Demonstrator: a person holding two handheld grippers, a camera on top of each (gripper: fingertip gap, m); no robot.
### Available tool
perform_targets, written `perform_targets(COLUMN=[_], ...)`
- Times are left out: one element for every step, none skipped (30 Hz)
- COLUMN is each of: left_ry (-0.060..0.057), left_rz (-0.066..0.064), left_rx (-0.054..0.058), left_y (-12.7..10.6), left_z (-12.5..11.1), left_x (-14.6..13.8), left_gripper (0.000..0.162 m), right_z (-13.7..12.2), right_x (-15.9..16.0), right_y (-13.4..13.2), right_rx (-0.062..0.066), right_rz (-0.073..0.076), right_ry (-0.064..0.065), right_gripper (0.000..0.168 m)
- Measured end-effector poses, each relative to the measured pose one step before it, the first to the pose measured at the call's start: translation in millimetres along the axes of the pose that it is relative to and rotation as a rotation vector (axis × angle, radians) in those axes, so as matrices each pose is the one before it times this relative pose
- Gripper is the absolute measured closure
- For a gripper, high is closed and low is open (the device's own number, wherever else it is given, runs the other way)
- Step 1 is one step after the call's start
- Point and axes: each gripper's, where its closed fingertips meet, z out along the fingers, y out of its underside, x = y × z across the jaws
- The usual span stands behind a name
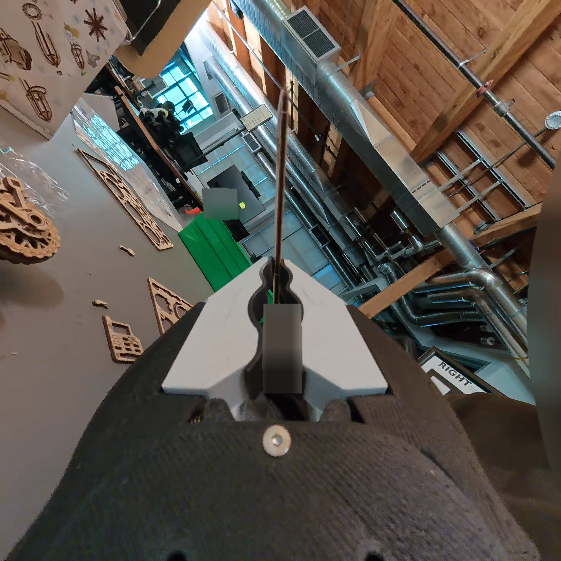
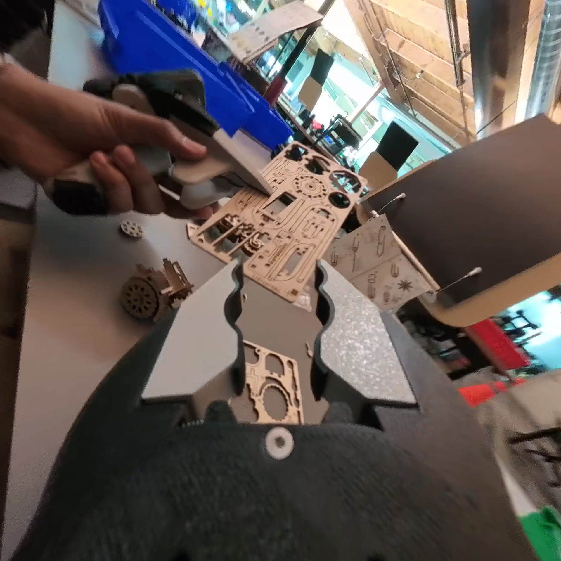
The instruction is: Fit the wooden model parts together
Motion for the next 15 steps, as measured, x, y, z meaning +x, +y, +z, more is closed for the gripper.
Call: perform_targets(left_ry=[0.0012, 0.0013, 0.0024, 0.0037, 0.0032, 0.0042, 0.0072, 0.0077, 0.0071, 0.0048, 0.003, 0.0052, 0.006, 0.0061, 0.0064], left_rz=[0.0034, 0.0026, 0.0023, 0.0012, -0.0016, -0.0036, -0.0049, -0.0087, -0.0096, -0.0084, -0.0066, -0.0051, -0.0074, -0.0074, -0.006], left_rx=[-0.0055, -0.0064, -0.0071, -0.0096, -0.0134, -0.0158, -0.0158, -0.0195, -0.0197, -0.0188, -0.0188, -0.0172, -0.017, -0.0153, -0.0141], left_y=[0.25, 0.56, 0.84, 1.37, 2.09, 2.45, 2.71, 3.23, 3.34, 3.27, 3.25, 3.06, 2.9, 2.57, 2.47], left_z=[0.09, 0.12, 0.38, 0.55, 0.81, 0.95, 1.08, 1.3, 1.36, 1.3, 1.26, 1.21, 1.21, 1.27, 1.1], left_x=[-0.19, -0.04, 0.22, 0.3, 0.21, 0.14, 0.51, 0.43, 0.31, 0.13, -0.11, 0.2, 0.42, 0.53, 0.59], left_gripper=[0.162, 0.162, 0.162, 0.162, 0.162, 0.162, 0.162, 0.162, 0.162, 0.162, 0.162, 0.162, 0.162, 0.162, 0.162], right_z=[-1.39, -0.92, -0.34, 0.05, 0.36, 0.45, 0.54, 0.75, 0.89, 1.22, 1.52, 2.08, 2.11, 2.21, 2.16], right_x=[4.46, 4.94, 4.86, 3.67, 2.99, 2.51, 1.45, 0.52, 0.27, -0.86, -1.39, -1.78, -3.03, -2.34, -1.41], right_y=[-0.8, 0.2, 0.72, 0.91, 1.06, 0.9, 0.67, 0.81, 0.99, 1.28, 2.21, 3.12, 3.67, 3.93, 3.48], right_rx=[0.0179, 0.0114, 0.0072, 0.0062, 0.0043, 0.0035, 0.0037, 0.0012, -0.0004, -0.0016, -0.0057, -0.0103, -0.0125, -0.0154, -0.0132], right_rz=[0.0608, 0.062, 0.0659, 0.0699, 0.0702, 0.0698, 0.0702, 0.071, 0.0719, 0.0725, 0.0729, 0.0718, 0.0681, 0.0643, 0.0608], right_ry=[-0.0027, 0.0006, 0.0013, -0.0053, -0.0079, -0.0094, -0.0155, -0.02, -0.0203, -0.0262, -0.0291, -0.0316, -0.0409, -0.0367, -0.0306], right_gripper=[0.122, 0.122, 0.122, 0.122, 0.121, 0.121, 0.12, 0.12, 0.119, 0.119, 0.118, 0.118, 0.118, 0.117, 0.116])
